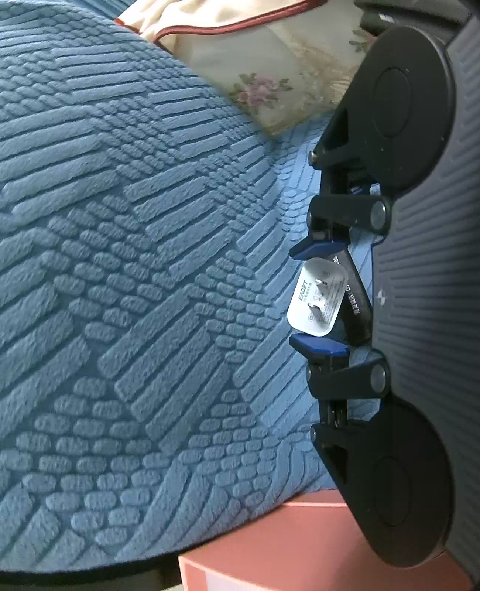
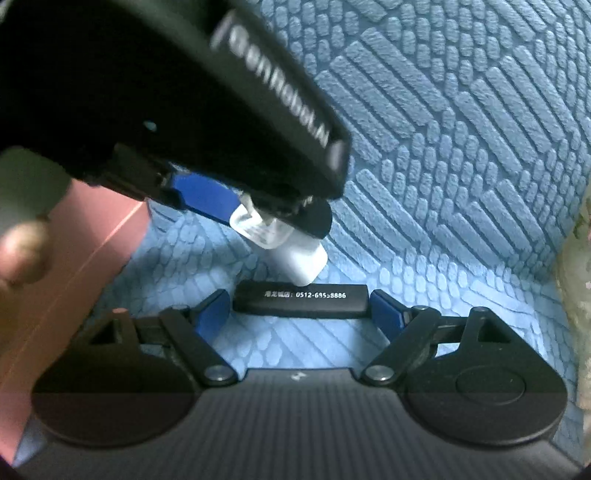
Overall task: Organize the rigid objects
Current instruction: 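Grasp the small white cube charger with the left gripper while the right grasps the black USB stick, then lift and carry the cube charger and USB stick toward the pink box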
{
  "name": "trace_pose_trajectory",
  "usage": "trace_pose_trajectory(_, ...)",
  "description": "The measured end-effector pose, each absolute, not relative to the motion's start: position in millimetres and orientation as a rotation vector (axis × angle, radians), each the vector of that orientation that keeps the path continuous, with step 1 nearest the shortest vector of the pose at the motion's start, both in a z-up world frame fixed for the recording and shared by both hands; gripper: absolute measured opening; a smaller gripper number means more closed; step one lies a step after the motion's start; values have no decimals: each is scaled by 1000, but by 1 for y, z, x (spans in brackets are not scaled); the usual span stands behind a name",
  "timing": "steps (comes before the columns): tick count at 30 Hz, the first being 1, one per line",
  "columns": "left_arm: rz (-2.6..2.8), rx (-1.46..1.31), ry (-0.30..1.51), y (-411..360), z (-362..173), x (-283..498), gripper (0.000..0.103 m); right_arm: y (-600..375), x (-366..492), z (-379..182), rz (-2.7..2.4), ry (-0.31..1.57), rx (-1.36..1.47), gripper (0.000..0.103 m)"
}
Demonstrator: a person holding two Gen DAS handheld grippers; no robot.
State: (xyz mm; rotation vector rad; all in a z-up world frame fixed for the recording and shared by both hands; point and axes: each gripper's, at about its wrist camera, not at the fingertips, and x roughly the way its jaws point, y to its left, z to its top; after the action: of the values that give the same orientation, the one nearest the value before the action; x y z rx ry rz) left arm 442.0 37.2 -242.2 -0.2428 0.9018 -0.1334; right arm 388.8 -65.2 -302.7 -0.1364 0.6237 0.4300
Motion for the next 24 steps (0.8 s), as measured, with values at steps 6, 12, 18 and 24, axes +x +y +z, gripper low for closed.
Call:
trace_pose_trajectory(6, -106, -269, 888, 49, -238, 438, 49, -56, 393, -305, 429, 629, -173, 85)
trace_pose_trajectory(12, -87, -278, 882, 58, -236, 425, 49, -63, 390, -298, 416, 687, -149, 85)
trace_pose_trajectory(18, -97, -275, 886, 53, -238, 404, 49, -83, 359, -285, 380, 741, -153, 85)
trace_pose_trajectory(24, -105, -271, 901, 37, -242, 372, 49, -114, 328, -273, 331, 785, -90, 85)
